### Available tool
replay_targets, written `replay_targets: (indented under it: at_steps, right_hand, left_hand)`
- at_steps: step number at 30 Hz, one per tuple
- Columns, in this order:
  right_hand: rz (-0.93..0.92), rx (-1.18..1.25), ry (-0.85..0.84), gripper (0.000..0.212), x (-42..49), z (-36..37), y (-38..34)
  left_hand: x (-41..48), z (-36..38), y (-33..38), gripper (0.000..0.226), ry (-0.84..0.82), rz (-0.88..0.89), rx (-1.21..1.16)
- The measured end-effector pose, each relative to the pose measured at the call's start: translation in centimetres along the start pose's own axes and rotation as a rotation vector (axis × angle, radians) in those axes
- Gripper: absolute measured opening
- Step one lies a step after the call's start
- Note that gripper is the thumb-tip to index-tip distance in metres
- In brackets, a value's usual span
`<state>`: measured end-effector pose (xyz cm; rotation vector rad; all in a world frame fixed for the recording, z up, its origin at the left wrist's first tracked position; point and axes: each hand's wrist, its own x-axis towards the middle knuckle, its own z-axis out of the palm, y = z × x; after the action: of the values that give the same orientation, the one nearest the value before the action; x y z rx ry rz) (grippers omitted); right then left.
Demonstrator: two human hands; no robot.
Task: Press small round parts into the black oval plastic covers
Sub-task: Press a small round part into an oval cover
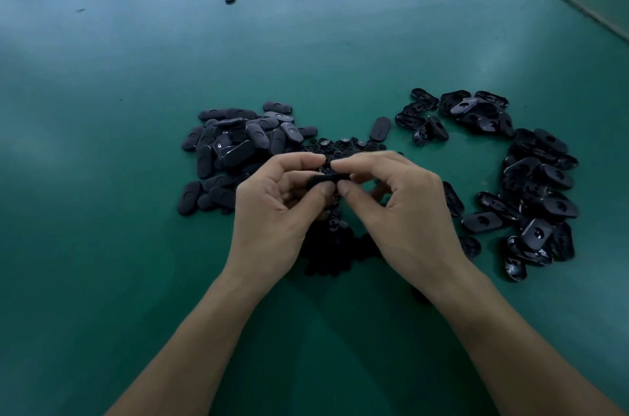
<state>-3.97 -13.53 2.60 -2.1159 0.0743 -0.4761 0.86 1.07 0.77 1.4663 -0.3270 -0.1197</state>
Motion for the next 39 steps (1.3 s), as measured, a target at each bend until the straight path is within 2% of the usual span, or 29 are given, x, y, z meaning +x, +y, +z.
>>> replay_targets:
  at_steps: [7,17,33,39]
  right_hand:
    - [0.067,0.15,-0.058,0.015,0.32,-0.49,0.43]
    - [0.121,0.13,-0.101,0.013,0.16,-0.54,0.31]
    - [0.105,0.187,-0.064,0.015,0.31,-0.39,0.14]
    - [0.087,0.193,-0.046,0.015,0.49,-0.42,0.1]
  left_hand:
    - [0.02,-0.08,-0.23,0.031,0.026,-0.015,-0.048]
    - [0.08,-0.05,-0.44,0.025,0.014,0.014,0.03]
    - [0.07,-0.18,-0.49,0.021,0.079,0.05,0.083]
    - [0.16,-0.14,-0.39,0.025,0.077,0.067,0.03]
